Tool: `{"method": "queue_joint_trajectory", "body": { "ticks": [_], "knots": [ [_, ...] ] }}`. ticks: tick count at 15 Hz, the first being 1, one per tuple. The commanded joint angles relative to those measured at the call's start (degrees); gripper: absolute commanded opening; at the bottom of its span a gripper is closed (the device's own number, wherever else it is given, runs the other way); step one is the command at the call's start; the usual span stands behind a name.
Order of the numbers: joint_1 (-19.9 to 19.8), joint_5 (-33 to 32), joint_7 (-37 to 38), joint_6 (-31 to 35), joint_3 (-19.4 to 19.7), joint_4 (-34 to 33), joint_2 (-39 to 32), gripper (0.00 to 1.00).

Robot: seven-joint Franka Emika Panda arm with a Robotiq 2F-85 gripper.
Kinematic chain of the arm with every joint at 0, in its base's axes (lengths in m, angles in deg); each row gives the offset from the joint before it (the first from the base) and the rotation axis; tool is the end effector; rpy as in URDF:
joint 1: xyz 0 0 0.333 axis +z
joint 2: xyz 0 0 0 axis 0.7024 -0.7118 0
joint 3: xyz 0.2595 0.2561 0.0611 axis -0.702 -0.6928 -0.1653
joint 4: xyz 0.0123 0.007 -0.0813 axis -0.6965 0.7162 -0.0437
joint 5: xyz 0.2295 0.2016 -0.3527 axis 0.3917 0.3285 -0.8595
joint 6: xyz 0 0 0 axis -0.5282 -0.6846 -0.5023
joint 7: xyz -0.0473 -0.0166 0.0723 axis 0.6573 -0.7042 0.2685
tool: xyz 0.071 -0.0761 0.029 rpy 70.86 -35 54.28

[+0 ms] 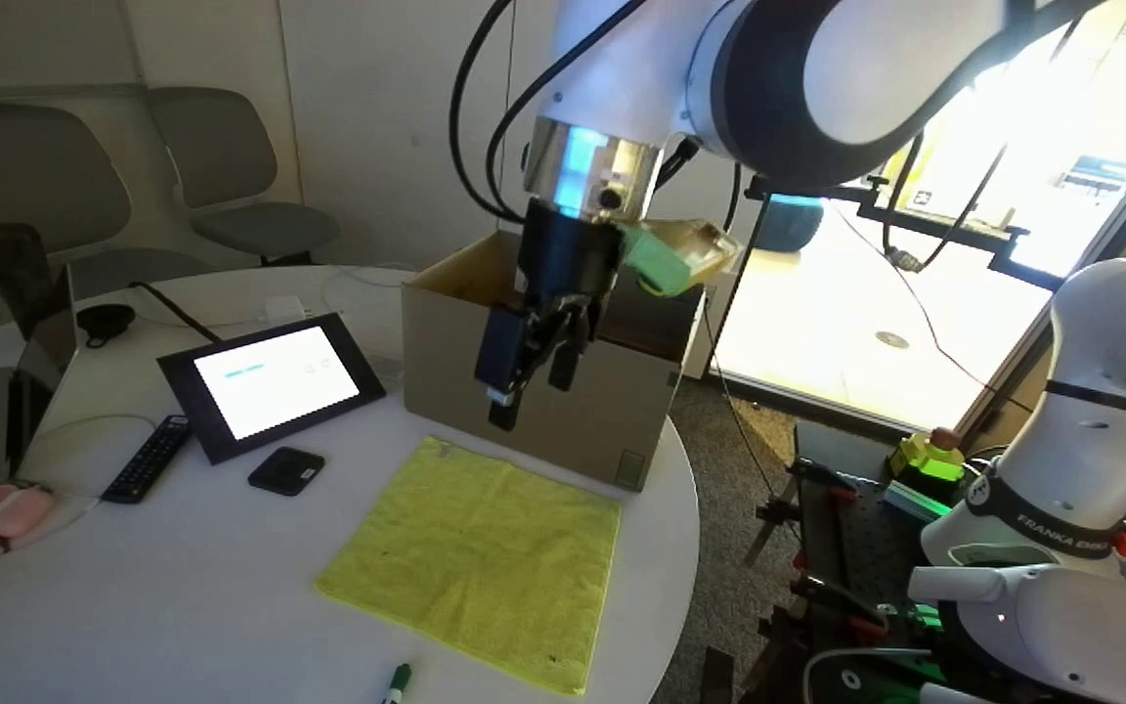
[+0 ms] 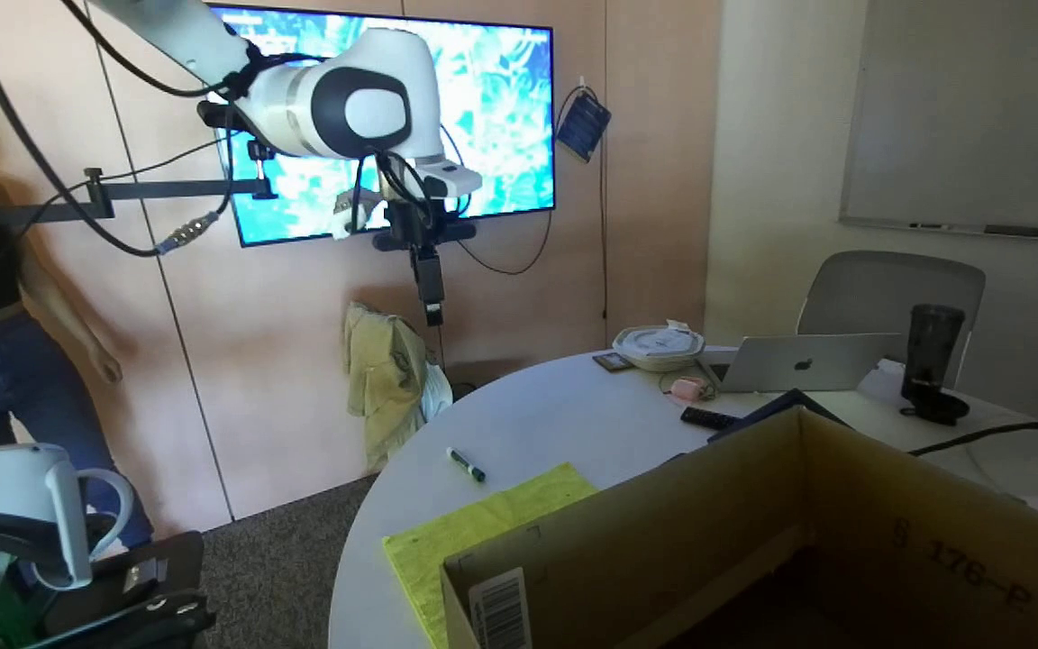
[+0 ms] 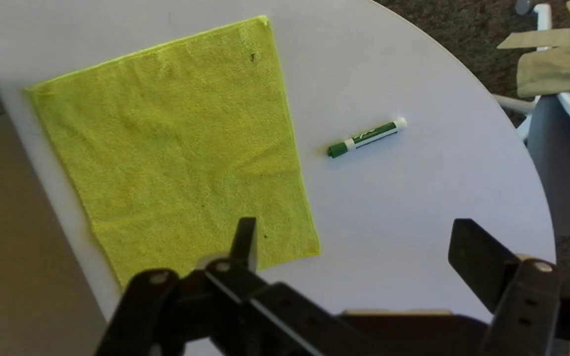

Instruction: Put the marker on the cloth, then fold the cloth and put it in the box

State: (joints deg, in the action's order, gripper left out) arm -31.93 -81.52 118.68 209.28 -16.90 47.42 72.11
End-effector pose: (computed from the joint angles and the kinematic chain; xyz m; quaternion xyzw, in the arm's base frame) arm 0.5886 0.2972 0.3988 -0.9948 0.0755 -0.0314 0.0609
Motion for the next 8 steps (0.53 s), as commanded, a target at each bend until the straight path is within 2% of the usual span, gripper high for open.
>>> {"method": "queue_joint_trajectory", "body": {
  "ticks": [1,8],
  "knots": [
    [4.2,-1.8,9.2,3.4,1.3,-6.0,-8.9,1.0],
    [12.6,-2.1,25.3,7.5,5.5,-14.8,-21.6,1.0]
  ]
}}
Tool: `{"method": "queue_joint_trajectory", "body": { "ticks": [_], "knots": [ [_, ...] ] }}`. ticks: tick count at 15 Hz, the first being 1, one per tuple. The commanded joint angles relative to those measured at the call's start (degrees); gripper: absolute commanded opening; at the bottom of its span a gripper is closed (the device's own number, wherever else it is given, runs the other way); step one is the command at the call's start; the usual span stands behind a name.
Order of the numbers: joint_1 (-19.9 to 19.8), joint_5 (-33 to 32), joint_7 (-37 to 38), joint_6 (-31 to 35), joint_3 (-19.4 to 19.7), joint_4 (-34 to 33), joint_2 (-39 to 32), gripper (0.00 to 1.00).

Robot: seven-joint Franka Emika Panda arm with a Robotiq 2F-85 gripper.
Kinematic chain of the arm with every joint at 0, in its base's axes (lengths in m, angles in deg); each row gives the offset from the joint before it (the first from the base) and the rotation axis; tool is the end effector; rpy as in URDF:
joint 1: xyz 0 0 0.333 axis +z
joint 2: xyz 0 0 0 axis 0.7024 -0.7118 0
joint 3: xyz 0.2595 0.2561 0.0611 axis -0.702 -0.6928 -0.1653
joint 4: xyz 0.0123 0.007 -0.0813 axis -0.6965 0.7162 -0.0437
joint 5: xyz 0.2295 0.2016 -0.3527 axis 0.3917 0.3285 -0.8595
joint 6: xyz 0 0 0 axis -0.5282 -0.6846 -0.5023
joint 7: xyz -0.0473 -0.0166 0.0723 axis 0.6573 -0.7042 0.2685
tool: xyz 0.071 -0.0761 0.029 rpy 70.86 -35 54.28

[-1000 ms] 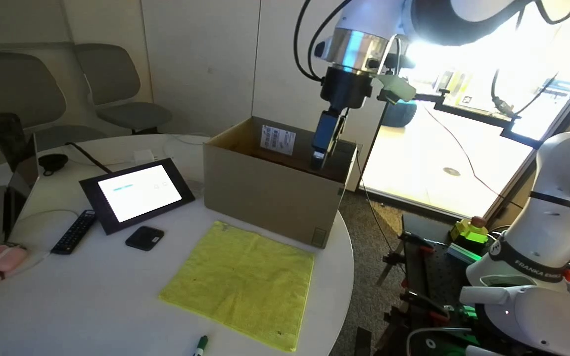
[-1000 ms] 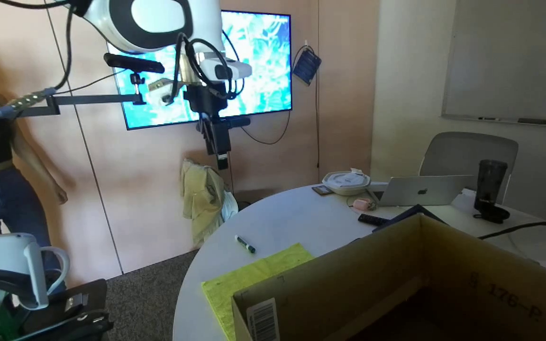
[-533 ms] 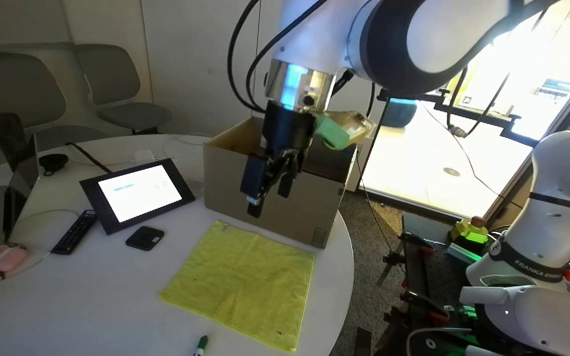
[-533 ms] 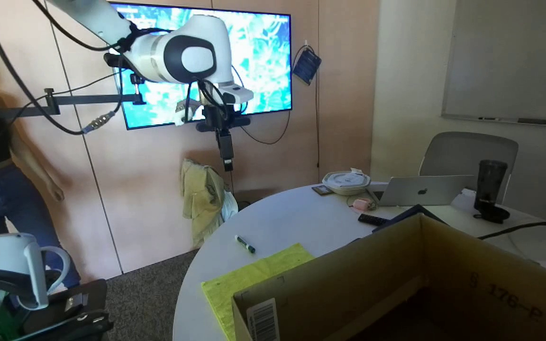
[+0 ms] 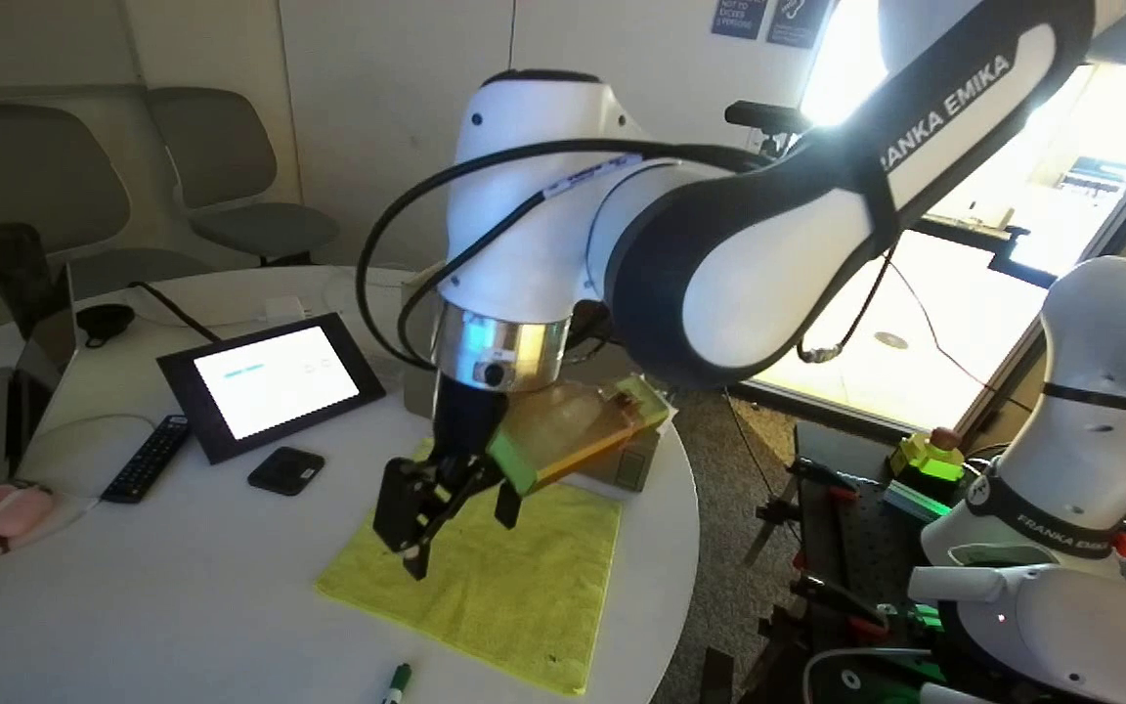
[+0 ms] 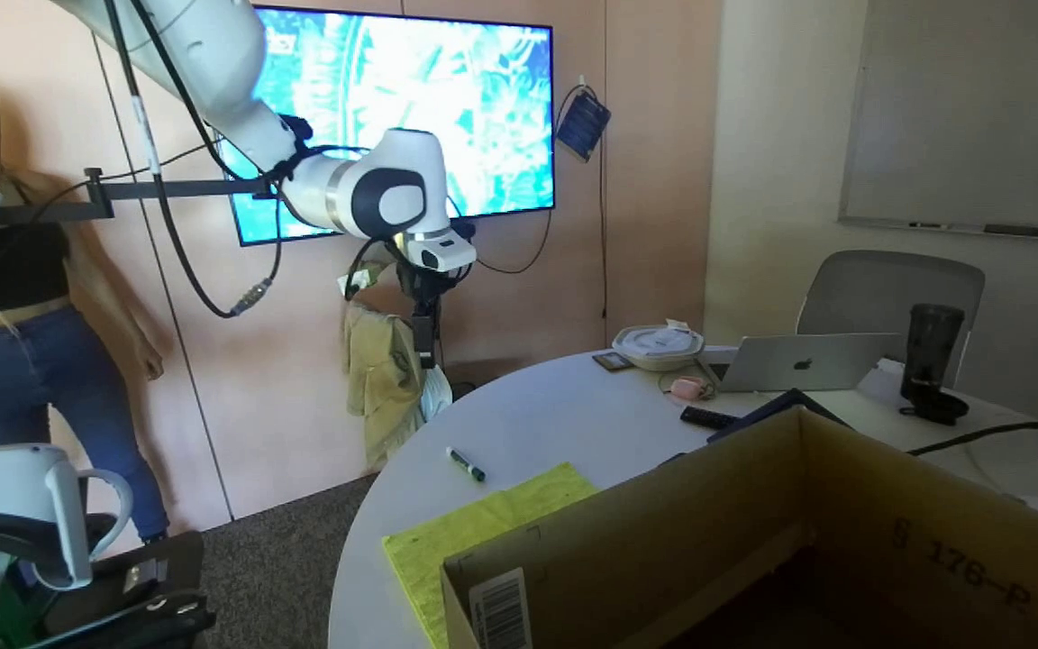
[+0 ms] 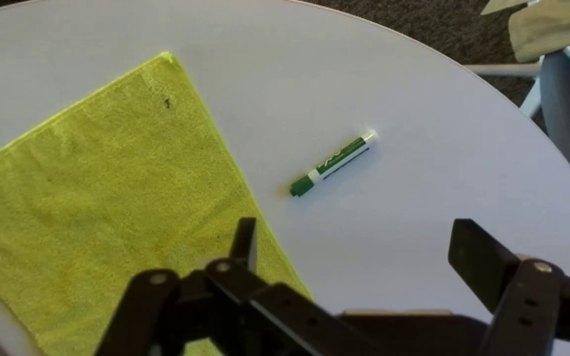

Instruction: Put the marker on the cloth, then fold the cloth and put it in the box

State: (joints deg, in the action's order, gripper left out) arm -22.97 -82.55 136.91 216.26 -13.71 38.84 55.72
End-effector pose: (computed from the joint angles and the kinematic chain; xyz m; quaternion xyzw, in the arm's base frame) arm 0.6122 0.3840 0.2912 -0.9796 0.1873 -0.0046 0.0725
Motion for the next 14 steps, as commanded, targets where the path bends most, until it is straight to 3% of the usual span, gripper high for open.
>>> {"method": "queue_joint_trajectory", "body": {
  "ticks": [1,8,14],
  "knots": [
    [4.6,-1.1,9.1,0.3,2.9,-8.0,-6.8,1.0],
    [10.9,-2.0,24.5,2.5,7.4,-17.4,-17.5,1.0],
    [13.0,-2.4,29.9,3.3,9.6,-22.9,-25.4,1.0]
  ]
}}
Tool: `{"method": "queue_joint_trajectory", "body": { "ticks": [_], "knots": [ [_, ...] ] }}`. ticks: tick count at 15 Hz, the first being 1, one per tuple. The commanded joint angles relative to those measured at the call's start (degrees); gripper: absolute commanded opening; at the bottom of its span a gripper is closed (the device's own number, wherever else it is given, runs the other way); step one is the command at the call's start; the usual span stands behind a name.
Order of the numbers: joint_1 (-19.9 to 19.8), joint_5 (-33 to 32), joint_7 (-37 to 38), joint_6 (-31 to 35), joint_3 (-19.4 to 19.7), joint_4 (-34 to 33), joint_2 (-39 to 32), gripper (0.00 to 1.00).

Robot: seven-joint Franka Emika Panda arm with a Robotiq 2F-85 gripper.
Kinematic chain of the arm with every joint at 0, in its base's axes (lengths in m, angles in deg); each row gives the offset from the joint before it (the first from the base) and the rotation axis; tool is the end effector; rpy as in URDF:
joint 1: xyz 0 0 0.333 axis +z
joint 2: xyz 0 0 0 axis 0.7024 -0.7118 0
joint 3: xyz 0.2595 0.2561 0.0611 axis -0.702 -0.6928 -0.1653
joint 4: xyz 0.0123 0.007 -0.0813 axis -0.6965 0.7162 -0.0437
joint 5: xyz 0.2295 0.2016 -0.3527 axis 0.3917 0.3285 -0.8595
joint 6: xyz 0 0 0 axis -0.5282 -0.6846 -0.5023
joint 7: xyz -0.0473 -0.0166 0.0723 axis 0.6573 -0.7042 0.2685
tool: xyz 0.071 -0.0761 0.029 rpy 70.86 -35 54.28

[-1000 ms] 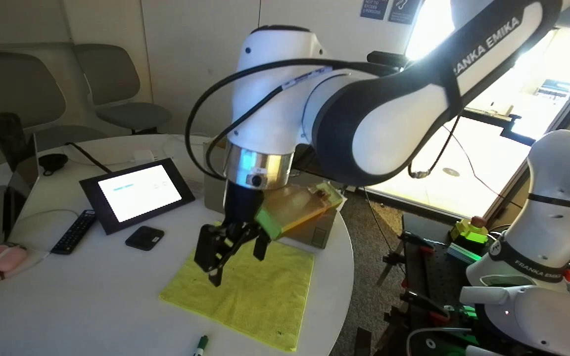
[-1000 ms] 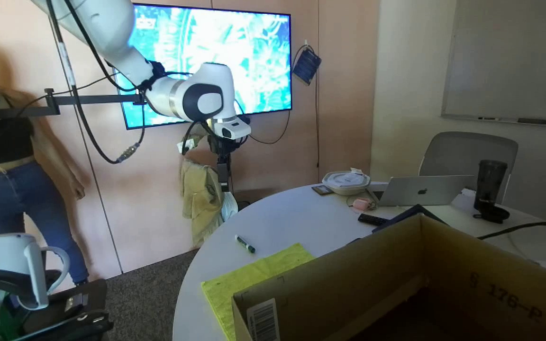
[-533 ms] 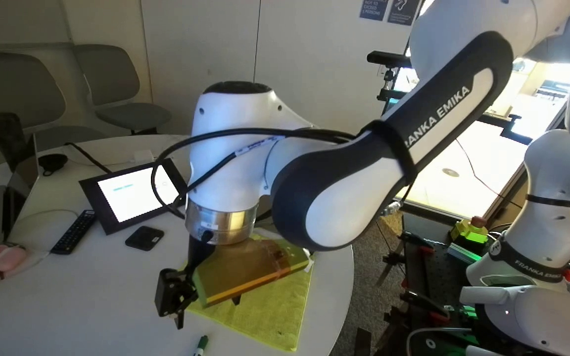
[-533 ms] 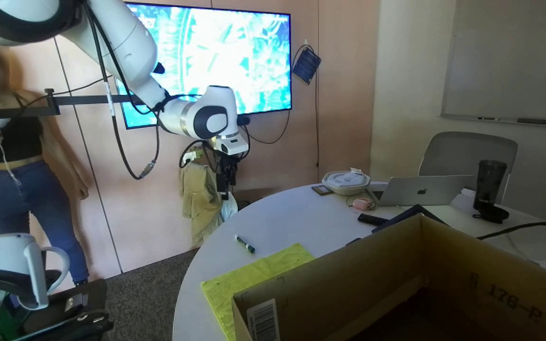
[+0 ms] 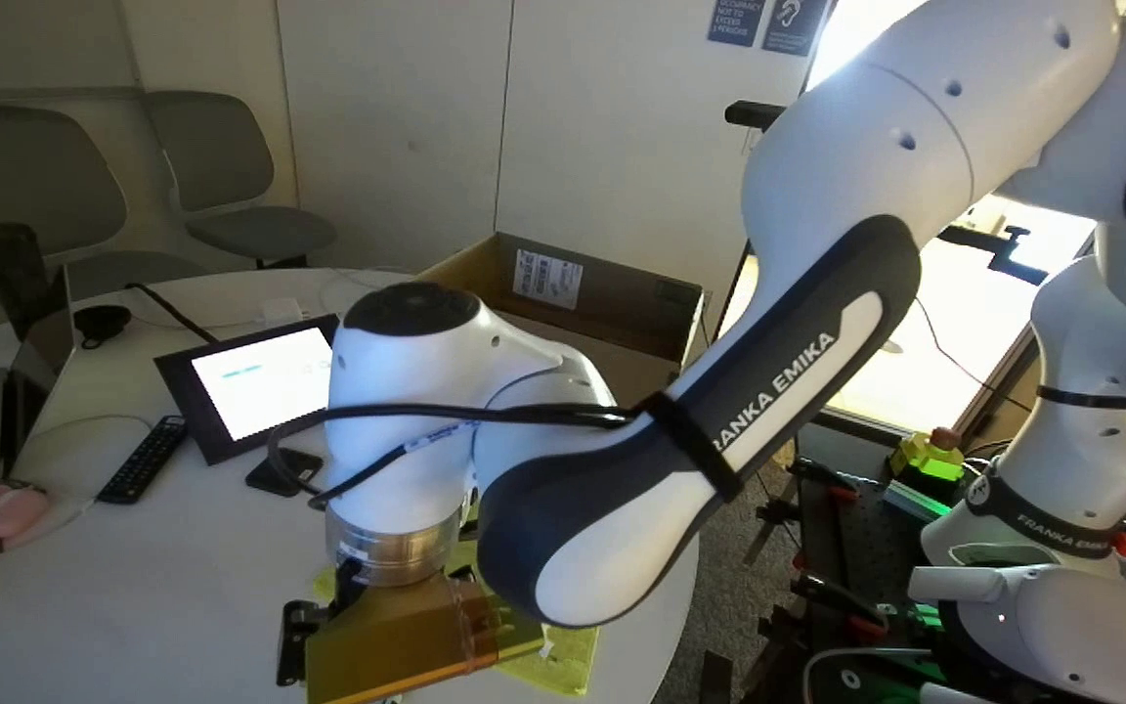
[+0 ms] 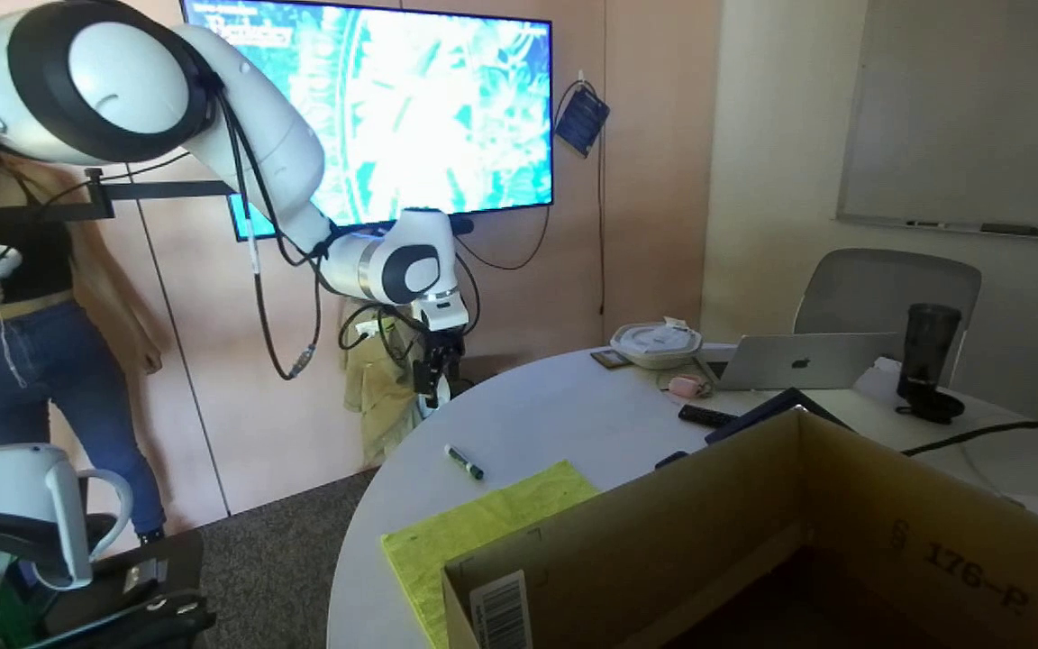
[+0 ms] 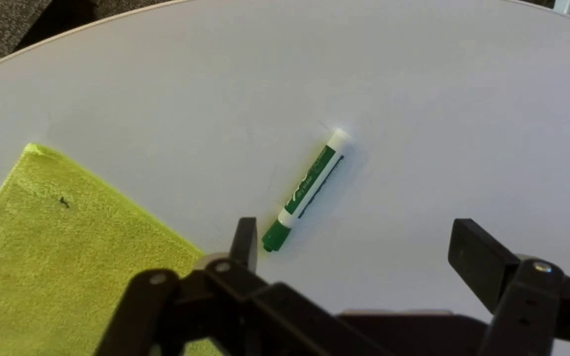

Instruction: Put the marker on the cloth, then fold the cloth and put it in the box

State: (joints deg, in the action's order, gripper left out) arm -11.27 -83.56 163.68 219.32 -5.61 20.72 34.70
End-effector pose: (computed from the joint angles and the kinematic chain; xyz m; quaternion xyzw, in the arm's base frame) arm 0.6495 0.4710 0.1647 -0.9260 0.3734 -0.0080 0.0548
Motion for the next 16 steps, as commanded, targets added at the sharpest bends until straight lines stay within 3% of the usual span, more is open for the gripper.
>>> {"method": "queue_joint_trajectory", "body": {
  "ticks": [1,8,16],
  "knots": [
    [1.7,-1.5,3.7,0.2,1.9,-5.6,-5.6,1.0],
    [3.3,-1.1,9.2,-1.8,4.2,-11.0,-12.4,1.0],
    [2.3,-0.2,15.5,-3.6,4.5,-17.6,-19.7,1.0]
  ]
}}
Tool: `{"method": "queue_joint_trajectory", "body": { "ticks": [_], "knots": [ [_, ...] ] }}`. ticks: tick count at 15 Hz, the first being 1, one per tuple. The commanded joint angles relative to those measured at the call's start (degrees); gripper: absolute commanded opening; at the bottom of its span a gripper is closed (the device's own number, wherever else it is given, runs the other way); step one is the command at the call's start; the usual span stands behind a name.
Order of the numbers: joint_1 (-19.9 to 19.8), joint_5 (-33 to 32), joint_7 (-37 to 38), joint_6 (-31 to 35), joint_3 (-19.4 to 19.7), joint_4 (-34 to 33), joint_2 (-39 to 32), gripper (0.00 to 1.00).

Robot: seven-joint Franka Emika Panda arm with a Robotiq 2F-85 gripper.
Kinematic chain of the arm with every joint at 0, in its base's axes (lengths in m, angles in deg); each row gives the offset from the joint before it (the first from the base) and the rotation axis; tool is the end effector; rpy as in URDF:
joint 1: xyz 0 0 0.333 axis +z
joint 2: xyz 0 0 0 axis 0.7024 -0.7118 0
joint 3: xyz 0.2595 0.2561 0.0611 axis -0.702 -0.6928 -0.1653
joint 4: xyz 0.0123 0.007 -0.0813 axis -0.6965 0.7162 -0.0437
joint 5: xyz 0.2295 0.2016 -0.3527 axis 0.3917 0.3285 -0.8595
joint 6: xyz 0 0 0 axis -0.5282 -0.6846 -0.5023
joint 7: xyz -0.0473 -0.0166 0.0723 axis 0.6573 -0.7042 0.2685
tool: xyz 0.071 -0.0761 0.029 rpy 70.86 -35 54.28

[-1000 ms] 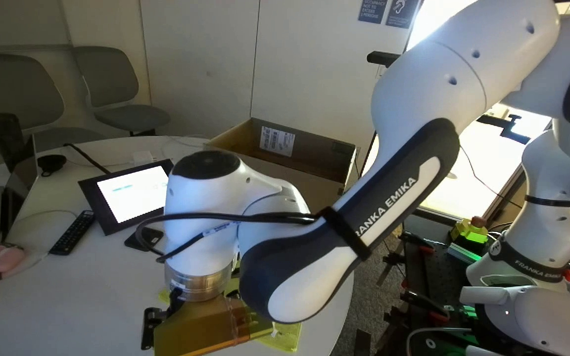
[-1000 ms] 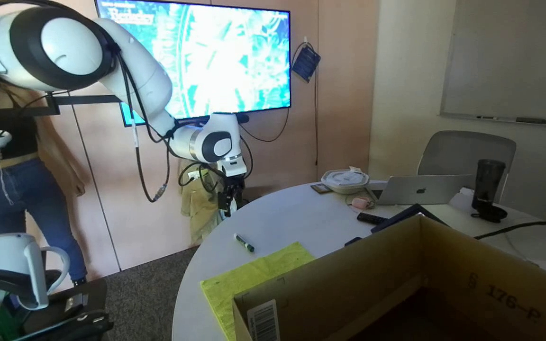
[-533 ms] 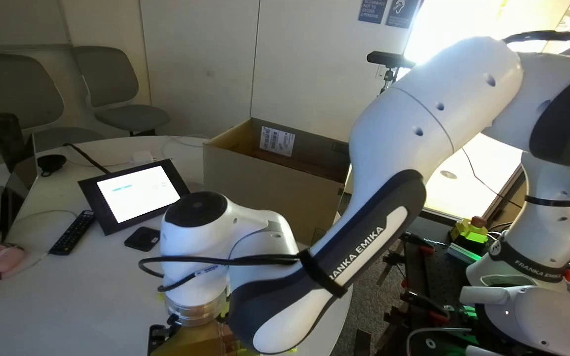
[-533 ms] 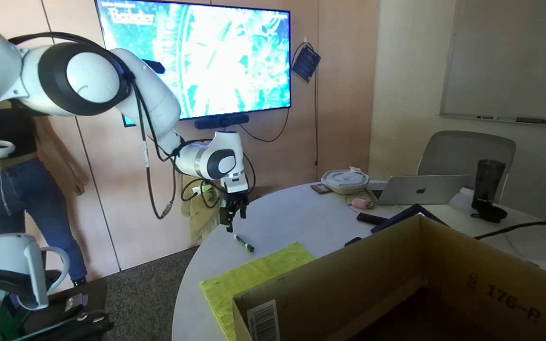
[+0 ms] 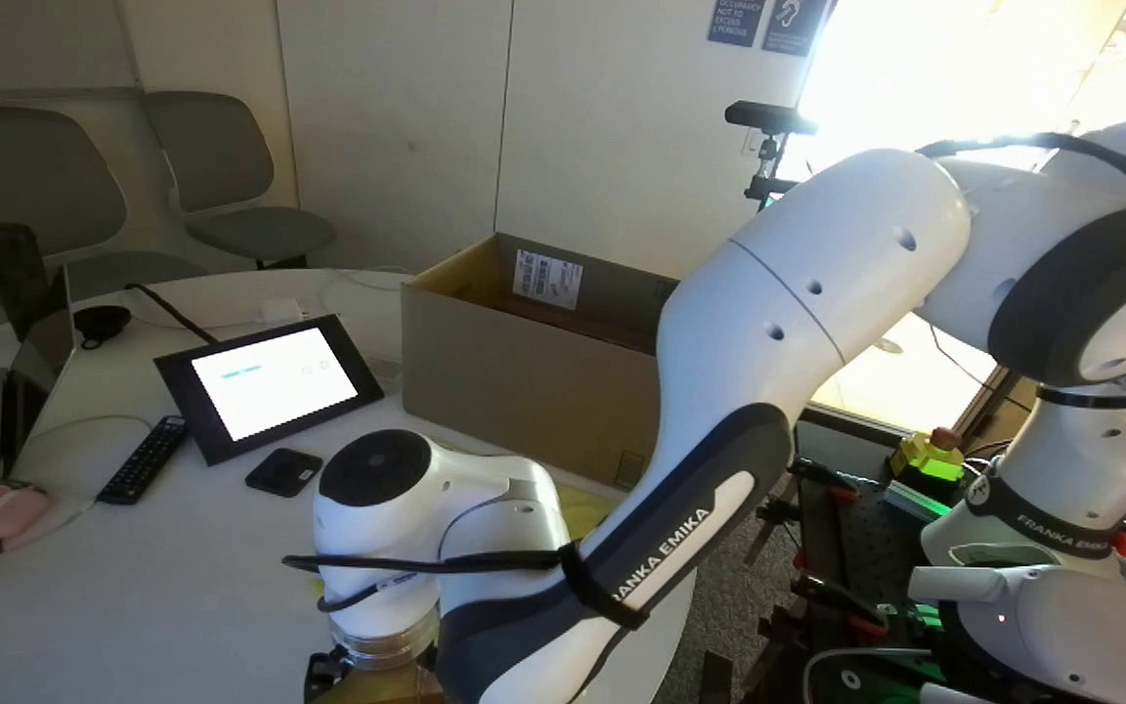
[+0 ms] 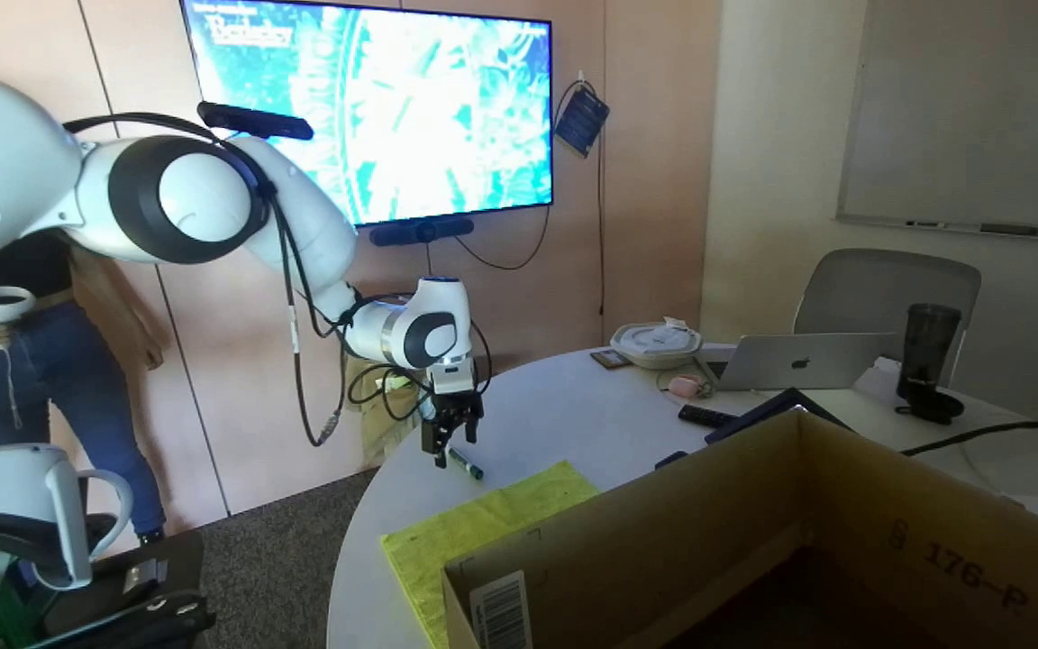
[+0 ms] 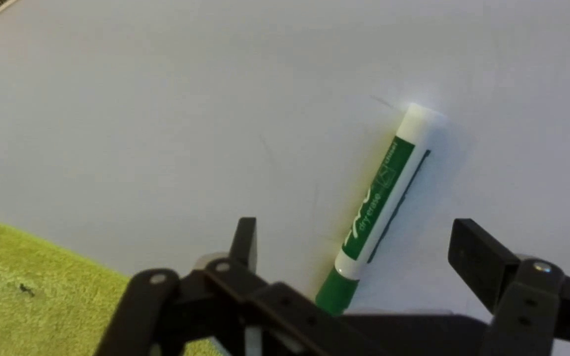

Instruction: Put the marker on the cloth, then fold the cloth and put it in the box

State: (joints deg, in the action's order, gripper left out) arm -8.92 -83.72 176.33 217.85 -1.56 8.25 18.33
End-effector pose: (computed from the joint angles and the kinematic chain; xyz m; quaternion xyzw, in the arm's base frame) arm 0.6693 0.4673 0.0311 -0.8805 0.4740 -0.0057 0.0009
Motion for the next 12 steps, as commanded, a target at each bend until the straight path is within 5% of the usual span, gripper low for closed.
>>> {"method": "queue_joint_trajectory", "body": {
  "ticks": [1,12],
  "knots": [
    [-0.1,-0.1,3.5,-2.5,0.4,-5.9,-4.0,1.0],
    [-0.4,0.1,9.4,-7.7,-0.5,-13.7,-9.6,1.0]
  ]
}}
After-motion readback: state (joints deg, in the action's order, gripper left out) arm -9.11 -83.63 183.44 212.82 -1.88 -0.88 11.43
